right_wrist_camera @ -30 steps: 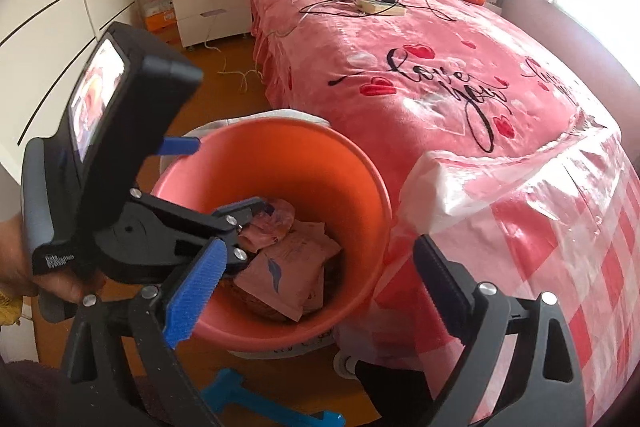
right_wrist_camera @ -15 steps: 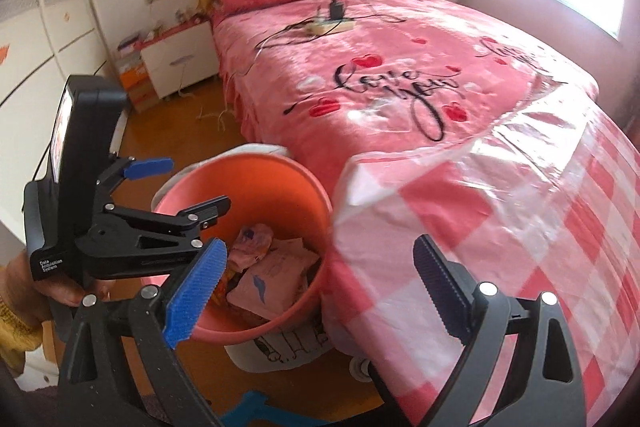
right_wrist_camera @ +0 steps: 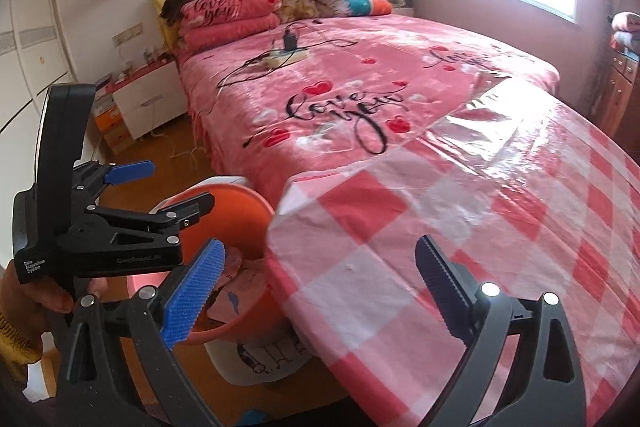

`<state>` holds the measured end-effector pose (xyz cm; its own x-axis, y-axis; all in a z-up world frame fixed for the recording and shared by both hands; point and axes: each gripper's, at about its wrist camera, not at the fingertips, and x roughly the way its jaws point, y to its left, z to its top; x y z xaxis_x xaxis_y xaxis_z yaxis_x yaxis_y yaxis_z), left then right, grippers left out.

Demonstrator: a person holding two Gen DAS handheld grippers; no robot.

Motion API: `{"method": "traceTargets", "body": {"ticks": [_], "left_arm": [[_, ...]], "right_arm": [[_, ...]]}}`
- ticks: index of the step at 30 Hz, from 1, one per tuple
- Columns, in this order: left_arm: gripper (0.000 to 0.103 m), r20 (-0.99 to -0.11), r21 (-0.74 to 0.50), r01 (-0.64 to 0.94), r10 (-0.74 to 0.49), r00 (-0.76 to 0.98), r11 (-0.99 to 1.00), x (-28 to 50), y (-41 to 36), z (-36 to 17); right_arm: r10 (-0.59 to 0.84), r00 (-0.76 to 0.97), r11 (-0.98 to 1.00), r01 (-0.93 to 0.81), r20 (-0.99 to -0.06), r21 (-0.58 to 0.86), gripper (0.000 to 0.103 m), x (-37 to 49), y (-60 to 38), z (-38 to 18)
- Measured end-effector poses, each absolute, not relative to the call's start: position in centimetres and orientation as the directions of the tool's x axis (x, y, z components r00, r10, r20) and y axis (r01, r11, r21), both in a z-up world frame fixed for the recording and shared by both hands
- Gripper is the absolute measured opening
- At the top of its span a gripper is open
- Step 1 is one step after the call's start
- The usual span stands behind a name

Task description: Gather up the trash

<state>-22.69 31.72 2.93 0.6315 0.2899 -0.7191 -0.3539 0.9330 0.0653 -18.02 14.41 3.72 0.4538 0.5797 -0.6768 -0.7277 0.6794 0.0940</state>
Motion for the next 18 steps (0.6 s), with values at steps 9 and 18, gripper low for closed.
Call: {"method": "traceTargets", "body": {"ticks": [9, 18], "left_arm": [[0.098, -0.690, 0.057, -0.300, 0.255, 0.677, 0.952, -20.9, 29.0, 4.8], [0.099, -0.645, 0.061, -0.226, 0.211, 0.735, 0.972, -19.1, 25.2, 6.9]], "right_arm": [[0.554, 0.532, 0.753, -0.649, -0.640, 0.113, 0.095, -17.1, 10.3, 4.7], [0.514, 0.610, 0.813, -0.571, -0.603, 0.116, 0.095, -16.2, 6.4, 5.6]]}}
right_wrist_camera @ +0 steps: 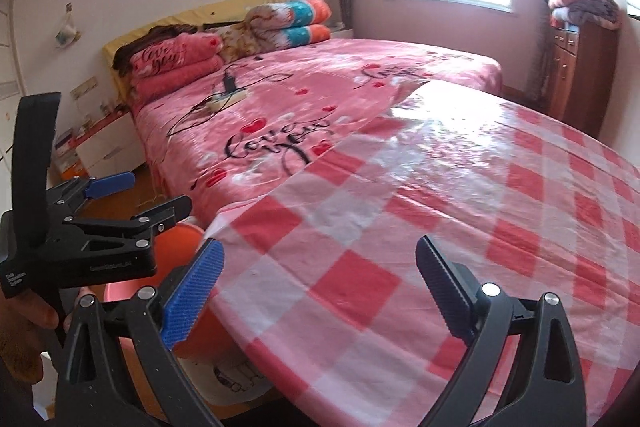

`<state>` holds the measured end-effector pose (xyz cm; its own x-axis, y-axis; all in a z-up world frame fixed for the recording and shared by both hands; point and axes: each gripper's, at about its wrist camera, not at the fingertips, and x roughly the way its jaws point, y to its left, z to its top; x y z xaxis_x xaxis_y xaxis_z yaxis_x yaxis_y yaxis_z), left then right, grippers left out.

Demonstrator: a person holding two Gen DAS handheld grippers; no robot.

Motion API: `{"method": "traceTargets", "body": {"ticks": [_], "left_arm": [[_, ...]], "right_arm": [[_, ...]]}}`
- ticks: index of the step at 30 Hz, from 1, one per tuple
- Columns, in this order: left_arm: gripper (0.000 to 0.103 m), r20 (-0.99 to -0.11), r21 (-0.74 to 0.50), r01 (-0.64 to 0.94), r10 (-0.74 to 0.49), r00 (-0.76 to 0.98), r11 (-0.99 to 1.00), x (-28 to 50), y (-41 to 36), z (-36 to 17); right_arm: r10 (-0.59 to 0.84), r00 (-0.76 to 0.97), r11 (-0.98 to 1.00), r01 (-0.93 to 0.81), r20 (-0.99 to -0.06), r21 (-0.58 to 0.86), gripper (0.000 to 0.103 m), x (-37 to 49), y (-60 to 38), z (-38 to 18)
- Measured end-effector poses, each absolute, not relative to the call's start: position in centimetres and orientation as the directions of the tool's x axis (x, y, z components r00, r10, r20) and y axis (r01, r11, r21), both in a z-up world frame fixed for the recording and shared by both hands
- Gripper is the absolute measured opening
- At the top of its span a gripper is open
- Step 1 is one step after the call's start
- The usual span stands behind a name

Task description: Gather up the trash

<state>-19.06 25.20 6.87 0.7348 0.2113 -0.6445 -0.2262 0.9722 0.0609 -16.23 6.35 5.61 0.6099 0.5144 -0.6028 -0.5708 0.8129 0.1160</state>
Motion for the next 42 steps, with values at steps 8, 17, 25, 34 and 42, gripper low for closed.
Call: {"method": "traceTargets", "body": {"ticks": [8, 17, 25, 34, 42], "left_arm": [[0.099, -0.613, 0.064, -0.173, 0.176, 0.771, 0.983, -17.5, 22.1, 8.2], [0.099, -0.602, 0.031, -0.129, 0.122, 0.789, 0.991, -16.0, 19.5, 8.7], [0.099, -0.574, -0.010, -0.087, 0.066, 0.816, 0.996, -14.5, 16.8, 9.1], [0.099, -0.593, 0.045, -0.039, 0.058, 0.803, 0.998, -12.4, 13.2, 8.6], [0.099, -0.626, 0.070, 0.010, 0.036, 0.779, 0.997, -10.7, 9.5, 7.7]], "right_arm": [[0.471, 0.669, 0.855, -0.506, -0.575, 0.112, 0.095, -15.9, 3.2, 6.1], [0.418, 0.730, 0.895, -0.434, -0.541, 0.107, 0.095, -15.5, -0.2, 6.6], [0.362, 0.774, 0.925, -0.369, -0.520, 0.095, 0.095, -15.1, -3.2, 6.4], [0.264, 0.826, 0.962, -0.261, -0.497, 0.077, 0.095, -14.2, -7.3, 5.8], [0.185, 0.859, 0.981, -0.186, -0.478, 0.044, 0.095, -13.9, -10.5, 5.5]]}}
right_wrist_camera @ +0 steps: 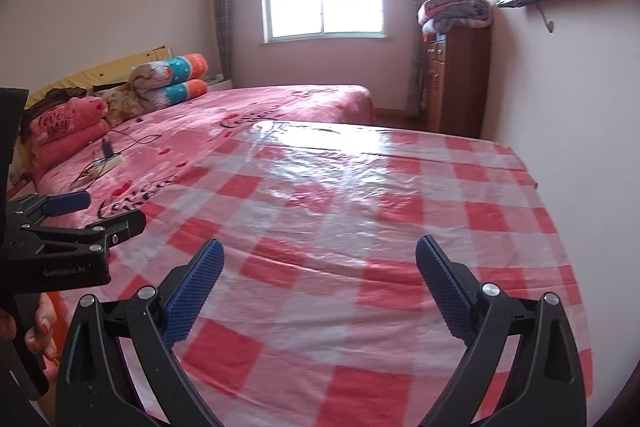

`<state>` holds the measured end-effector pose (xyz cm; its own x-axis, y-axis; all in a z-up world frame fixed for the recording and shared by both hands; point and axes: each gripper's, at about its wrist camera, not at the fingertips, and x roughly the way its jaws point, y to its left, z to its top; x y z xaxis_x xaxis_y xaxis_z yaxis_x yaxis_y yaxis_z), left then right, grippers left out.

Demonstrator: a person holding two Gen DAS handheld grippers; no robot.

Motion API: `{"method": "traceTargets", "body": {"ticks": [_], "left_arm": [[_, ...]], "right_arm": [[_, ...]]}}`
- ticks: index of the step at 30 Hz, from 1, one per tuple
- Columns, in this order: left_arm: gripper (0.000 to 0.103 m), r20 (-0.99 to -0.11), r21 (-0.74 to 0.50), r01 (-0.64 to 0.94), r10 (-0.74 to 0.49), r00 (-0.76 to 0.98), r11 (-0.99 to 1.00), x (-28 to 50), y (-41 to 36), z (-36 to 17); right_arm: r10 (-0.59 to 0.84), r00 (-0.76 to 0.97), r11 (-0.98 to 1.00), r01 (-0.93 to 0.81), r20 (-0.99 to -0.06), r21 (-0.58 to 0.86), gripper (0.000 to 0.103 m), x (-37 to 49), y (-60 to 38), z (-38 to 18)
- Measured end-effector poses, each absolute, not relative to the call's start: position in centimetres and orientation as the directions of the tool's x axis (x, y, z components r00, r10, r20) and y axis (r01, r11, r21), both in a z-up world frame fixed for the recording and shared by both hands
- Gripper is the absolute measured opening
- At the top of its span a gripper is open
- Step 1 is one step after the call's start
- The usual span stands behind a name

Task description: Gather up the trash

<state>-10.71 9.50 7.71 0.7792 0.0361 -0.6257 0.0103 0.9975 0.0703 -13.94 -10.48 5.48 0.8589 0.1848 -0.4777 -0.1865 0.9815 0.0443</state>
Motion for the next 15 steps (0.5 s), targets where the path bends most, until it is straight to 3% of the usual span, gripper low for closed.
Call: {"method": "traceTargets", "body": {"ticks": [15], "left_arm": [[0.099, -0.636, 0.089, 0.073, 0.000, 0.772, 0.993, -7.8, 2.9, 7.1]], "right_arm": [[0.057, 0.888, 0.998, -0.038, -0.457, 0.051, 0.095, -13.2, -16.5, 5.0]]}}
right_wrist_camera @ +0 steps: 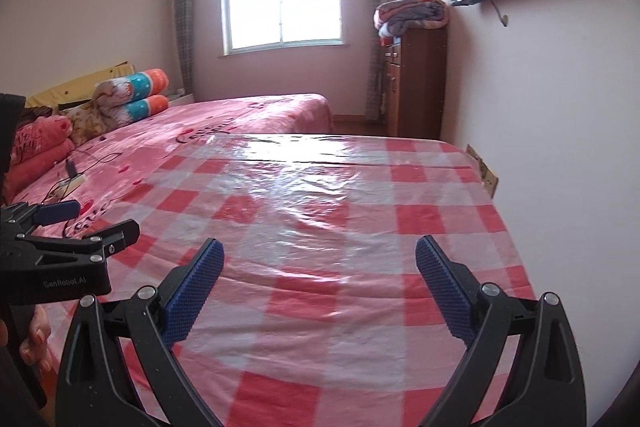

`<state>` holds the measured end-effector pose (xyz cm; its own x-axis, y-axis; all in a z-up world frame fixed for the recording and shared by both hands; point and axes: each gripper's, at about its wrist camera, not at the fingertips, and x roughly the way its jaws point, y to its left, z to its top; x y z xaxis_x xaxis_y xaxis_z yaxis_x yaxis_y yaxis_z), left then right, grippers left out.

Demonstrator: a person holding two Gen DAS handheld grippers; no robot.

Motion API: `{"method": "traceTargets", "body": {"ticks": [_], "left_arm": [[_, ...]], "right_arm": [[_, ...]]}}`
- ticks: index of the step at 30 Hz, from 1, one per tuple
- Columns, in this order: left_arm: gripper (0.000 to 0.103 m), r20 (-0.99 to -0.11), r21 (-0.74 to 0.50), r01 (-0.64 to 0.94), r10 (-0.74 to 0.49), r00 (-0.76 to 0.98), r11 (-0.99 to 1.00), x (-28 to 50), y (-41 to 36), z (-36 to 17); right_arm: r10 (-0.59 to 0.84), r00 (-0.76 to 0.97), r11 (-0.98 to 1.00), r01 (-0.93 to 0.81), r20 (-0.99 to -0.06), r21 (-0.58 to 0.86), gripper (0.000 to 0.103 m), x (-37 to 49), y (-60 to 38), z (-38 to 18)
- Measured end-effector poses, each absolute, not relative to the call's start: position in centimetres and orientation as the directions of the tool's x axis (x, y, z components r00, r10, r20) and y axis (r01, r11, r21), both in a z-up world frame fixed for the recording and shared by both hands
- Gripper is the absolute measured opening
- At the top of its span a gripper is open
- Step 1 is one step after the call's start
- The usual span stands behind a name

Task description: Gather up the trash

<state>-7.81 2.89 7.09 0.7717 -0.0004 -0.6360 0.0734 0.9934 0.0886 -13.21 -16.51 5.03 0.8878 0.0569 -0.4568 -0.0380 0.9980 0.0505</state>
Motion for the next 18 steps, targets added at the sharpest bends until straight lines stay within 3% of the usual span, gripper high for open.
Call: {"method": "traceTargets", "body": {"ticks": [18], "left_arm": [[0.099, -0.574, 0.117, 0.131, -0.041, 0.818, 0.984, -5.3, -3.4, 6.9]], "right_arm": [[-0.059, 0.898, 0.995, 0.087, -0.435, 0.045, 0.097, -12.0, -21.4, 4.6]]}}
